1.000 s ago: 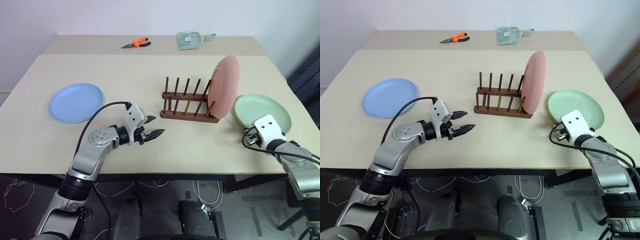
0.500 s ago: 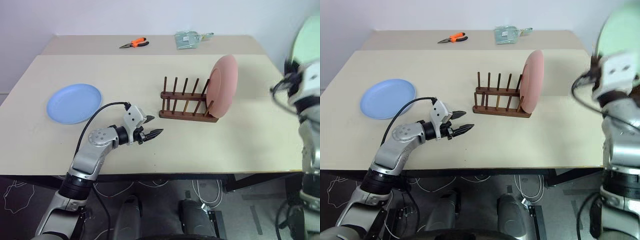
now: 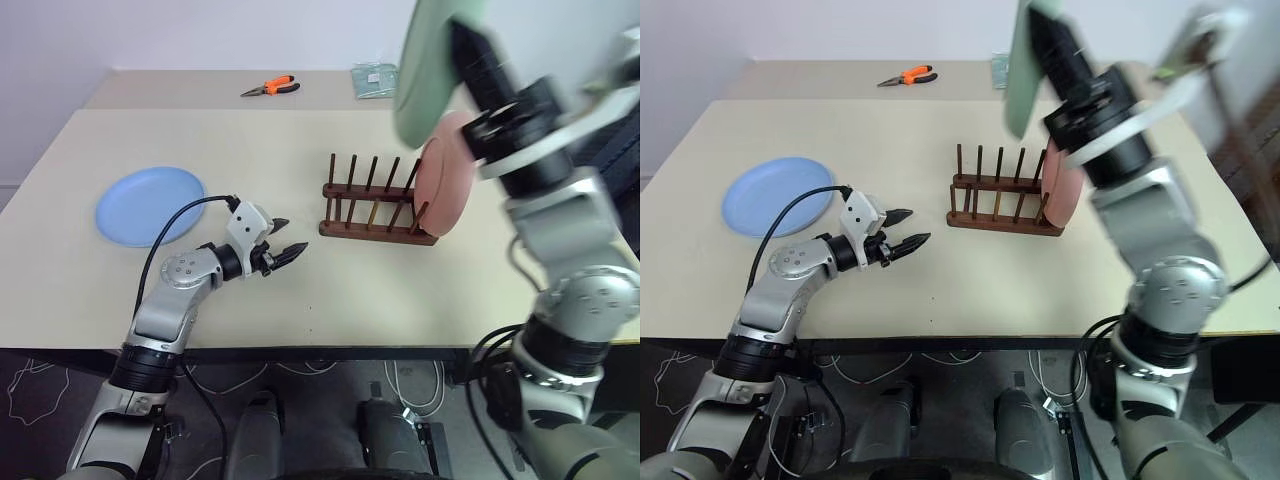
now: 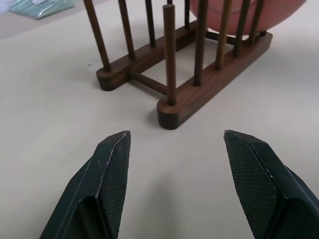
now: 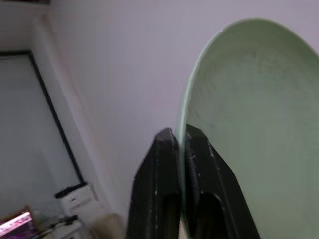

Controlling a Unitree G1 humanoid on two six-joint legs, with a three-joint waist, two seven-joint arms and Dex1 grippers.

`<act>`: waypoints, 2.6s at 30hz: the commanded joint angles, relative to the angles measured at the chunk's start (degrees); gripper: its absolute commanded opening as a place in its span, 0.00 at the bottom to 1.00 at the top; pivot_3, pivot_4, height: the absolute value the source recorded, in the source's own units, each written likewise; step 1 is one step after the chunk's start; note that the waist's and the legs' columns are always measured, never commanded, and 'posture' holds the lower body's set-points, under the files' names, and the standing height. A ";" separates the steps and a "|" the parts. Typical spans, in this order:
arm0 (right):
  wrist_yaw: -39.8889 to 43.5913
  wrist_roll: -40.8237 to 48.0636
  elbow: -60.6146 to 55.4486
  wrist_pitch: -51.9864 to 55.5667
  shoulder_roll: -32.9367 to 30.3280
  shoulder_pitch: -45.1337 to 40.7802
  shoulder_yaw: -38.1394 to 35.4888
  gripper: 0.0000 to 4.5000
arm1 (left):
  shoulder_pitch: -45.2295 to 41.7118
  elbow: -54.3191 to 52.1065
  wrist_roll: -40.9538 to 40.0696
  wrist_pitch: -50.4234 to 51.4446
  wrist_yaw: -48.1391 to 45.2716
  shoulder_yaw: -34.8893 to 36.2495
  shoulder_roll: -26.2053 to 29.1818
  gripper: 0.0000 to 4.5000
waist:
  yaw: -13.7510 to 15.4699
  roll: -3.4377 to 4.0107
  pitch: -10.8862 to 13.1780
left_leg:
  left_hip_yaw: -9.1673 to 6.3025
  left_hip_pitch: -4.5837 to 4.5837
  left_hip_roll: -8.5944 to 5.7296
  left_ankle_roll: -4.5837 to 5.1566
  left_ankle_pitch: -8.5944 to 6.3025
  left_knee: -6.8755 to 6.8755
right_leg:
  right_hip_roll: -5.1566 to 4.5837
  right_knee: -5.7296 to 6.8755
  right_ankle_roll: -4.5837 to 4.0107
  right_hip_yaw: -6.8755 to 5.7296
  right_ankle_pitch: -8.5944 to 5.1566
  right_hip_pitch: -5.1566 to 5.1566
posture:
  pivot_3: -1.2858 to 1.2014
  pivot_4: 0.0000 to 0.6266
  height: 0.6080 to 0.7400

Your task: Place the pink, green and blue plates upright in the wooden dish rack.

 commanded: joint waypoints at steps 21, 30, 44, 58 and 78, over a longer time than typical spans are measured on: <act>3.21 -15.11 10.04 -0.56 0.09 2.47 2.73 0.66 | 0.50 -2.50 0.89 -0.86 0.27 -0.04 -0.30 0.68 | 0.07 0.01 0.01 | 0.01 -0.04 0.01 0.00 0.00 -0.02 | 0.03 0.00 0.01 0.00 0.00 -0.05 | 0.52 0.24 1.00; 10.89 -26.91 7.69 -1.70 -7.78 1.13 4.94 0.67 | 0.80 -2.87 -0.92 1.83 -1.14 0.59 -0.73 0.94 | 0.09 0.01 0.01 | 0.02 -0.04 0.01 0.00 0.00 -0.03 | 0.02 -0.02 0.00 0.01 0.00 -0.07 | 0.52 0.24 1.00; 29.73 -52.50 1.90 -11.13 -19.49 -2.53 21.07 0.99 | -10.48 12.64 3.80 0.77 33.75 20.40 -5.36 1.00 | 0.21 -0.09 0.04 | 0.02 -0.05 0.00 -0.01 0.00 -0.02 | 0.02 -0.05 0.03 0.00 0.00 -0.08 | 0.52 0.24 1.00; 35.72 -60.04 6.44 -15.73 -14.35 1.51 24.04 0.99 | -14.63 16.45 -9.35 19.61 58.64 45.95 -7.56 1.00 | 1.42 -0.38 0.06 | -0.03 -0.03 0.00 -0.12 0.04 -0.03 | 0.02 -0.05 0.22 -0.14 0.11 0.00 | 0.52 0.24 1.00; 38.67 -70.33 5.35 -18.39 -13.85 1.18 28.20 1.00 | -22.16 -3.15 -12.38 19.36 37.62 21.81 -3.78 0.01 | 1.43 -0.60 0.14 | -0.05 -0.06 -0.01 -0.19 0.06 -0.10 | 0.02 -0.09 0.22 -0.19 0.11 -0.02 | 0.52 0.24 1.00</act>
